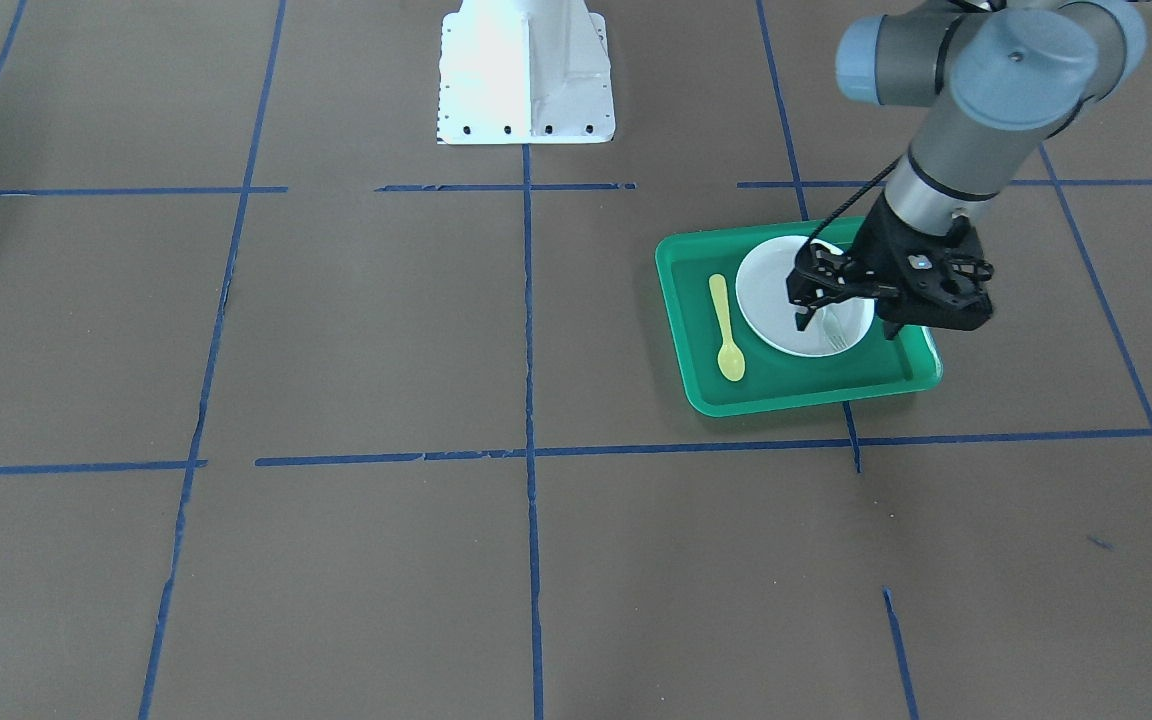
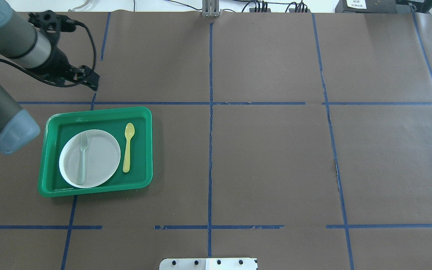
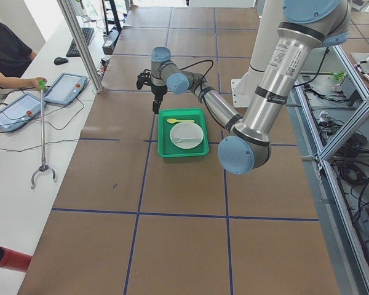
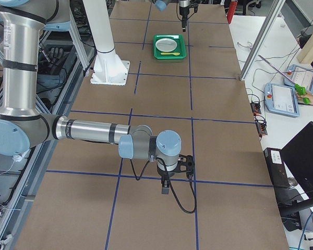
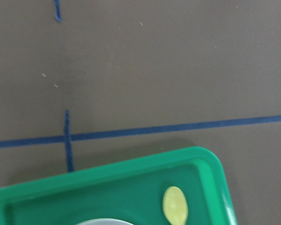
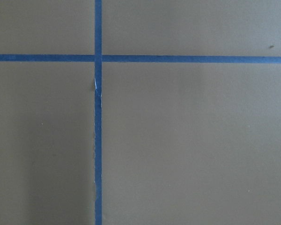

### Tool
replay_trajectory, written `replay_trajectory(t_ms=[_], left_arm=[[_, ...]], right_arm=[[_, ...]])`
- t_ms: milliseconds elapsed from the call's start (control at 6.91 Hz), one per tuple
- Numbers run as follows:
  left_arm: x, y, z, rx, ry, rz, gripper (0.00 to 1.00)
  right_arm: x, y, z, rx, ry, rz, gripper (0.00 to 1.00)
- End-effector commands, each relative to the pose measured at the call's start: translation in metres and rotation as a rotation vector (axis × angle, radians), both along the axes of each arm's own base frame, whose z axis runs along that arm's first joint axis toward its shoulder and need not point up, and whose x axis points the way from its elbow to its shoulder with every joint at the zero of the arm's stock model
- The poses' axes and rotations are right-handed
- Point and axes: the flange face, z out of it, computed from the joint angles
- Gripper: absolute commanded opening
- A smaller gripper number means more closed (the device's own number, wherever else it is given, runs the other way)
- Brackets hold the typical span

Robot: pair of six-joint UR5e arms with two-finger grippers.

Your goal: Place spoon

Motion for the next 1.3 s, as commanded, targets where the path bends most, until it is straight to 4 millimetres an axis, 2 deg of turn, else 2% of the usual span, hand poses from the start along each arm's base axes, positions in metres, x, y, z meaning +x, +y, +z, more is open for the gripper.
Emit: replay_trajectory(t_ms=[0, 145, 289, 434, 579, 868, 1013, 1158], left_arm=[[-0.117, -0.030, 0.068, 0.115, -0.134, 0.049, 1.00], [-0.193, -0.034, 0.134, 0.075, -0.142, 0.077, 1.00], [-0.247, -0.019, 0.209, -0.011, -0.089, 0.099, 1.00], [-0.303, -0.006, 0.260, -0.055, -0.098, 0.073, 1.00], [-0.333, 0.006, 0.298, -0.090, -0.099, 0.065, 1.00], [-0.340, 0.037, 0.336, -0.160, -0.076, 0.056, 1.00], [-0.338, 0.064, 0.356, -0.200, -0.019, 0.057, 1.00], [-0.339, 0.075, 0.357, -0.206, -0.017, 0.055, 1.00]], right_arm=[[0.000, 0.000, 0.000, -0.001, 0.000, 0.000, 1.00], [0.000, 0.000, 0.000, -0.001, 0.000, 0.000, 1.00], [0.000, 0.000, 0.000, -0.001, 0.000, 0.000, 1.00], [0.000, 0.000, 0.000, 0.001, 0.000, 0.000, 1.00], [0.000, 0.000, 0.000, -0.001, 0.000, 0.000, 1.00], [0.000, 0.000, 0.000, 0.001, 0.000, 0.000, 1.00], [0.000, 0.000, 0.000, 0.000, 0.000, -0.001, 1.00], [0.000, 0.000, 0.000, -0.001, 0.000, 0.000, 1.00]])
